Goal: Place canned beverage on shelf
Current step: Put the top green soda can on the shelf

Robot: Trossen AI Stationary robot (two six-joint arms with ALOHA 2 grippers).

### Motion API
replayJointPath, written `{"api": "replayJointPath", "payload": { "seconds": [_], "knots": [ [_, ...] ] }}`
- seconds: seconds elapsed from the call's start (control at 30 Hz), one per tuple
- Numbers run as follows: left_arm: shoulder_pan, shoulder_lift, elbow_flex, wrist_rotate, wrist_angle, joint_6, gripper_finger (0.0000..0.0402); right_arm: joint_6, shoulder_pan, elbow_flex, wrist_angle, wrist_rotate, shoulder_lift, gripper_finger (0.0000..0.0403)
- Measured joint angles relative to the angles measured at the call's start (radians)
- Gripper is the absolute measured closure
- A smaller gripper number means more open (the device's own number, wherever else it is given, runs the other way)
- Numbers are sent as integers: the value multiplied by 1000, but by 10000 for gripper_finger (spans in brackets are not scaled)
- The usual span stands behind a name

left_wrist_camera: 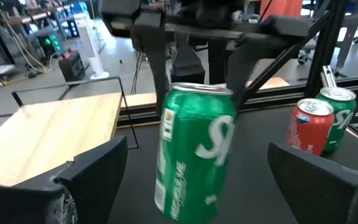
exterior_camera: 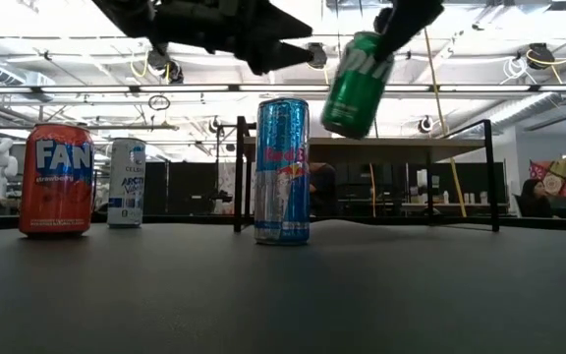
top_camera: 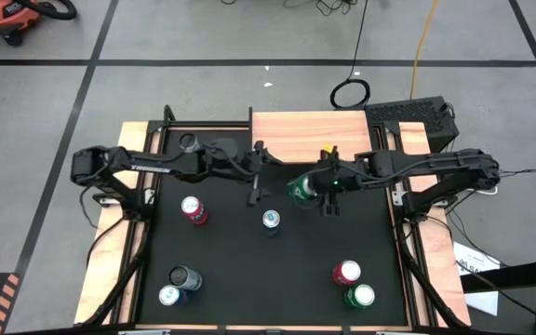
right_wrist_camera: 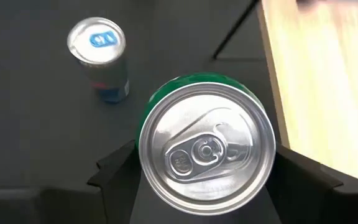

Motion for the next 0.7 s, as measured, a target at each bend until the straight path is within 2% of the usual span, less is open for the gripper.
{"api": "replayJointPath", "payload": {
  "seconds": [0.3, 0.7],
  "knots": [
    [-13, 76, 58, 20, -5, -43, 15, -128, -30, 80, 40, -25, 49, 126],
    [-32, 113, 111, 1, -5, -44, 15, -158, -50, 86, 50, -75, 50, 126]
  ]
}}
